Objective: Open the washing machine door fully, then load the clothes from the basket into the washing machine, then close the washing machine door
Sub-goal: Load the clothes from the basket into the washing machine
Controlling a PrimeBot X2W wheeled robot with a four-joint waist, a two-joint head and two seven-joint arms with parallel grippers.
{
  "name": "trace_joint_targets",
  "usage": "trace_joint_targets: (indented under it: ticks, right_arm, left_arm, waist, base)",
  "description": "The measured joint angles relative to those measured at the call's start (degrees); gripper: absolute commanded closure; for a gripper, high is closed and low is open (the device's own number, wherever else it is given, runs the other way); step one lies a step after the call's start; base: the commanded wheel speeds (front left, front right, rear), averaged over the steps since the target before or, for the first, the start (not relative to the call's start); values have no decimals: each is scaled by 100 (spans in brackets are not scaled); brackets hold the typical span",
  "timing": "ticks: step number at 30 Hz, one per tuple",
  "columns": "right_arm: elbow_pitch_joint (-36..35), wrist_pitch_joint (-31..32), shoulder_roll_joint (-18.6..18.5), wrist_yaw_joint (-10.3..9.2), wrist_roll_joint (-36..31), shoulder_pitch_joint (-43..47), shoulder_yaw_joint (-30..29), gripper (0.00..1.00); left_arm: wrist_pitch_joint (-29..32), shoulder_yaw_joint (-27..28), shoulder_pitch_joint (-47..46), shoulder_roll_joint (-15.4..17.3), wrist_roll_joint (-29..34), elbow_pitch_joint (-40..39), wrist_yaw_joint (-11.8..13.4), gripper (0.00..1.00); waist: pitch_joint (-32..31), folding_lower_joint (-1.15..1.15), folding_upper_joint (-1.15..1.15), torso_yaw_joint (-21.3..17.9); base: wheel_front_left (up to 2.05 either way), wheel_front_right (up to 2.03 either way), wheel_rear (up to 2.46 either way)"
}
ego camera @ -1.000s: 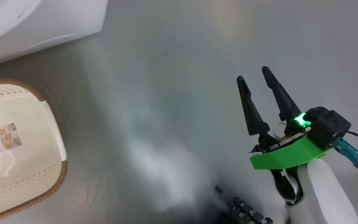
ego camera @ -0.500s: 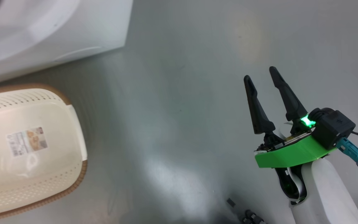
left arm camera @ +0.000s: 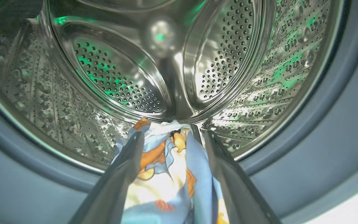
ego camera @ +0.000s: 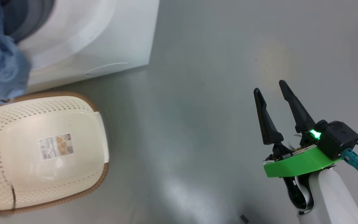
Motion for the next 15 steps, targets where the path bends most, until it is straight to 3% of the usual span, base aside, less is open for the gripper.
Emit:
trace_joint_targets:
  ticks: [8,15]
  right_arm:
    - [-10,0,-21,0,-40,157,-108,0]
    - [18,0,-127,0,-99,332,-145,0]
  left_arm:
    - [-59,127,1752,-229,-45,-1666,577,0]
    - [-59,-108,2564,-483,2,-2212,770,0]
  waist:
    - [-216,0,0,248]
    - [-394,0,0,445]
  base:
    - [0,0,0]
    - [0,0,0]
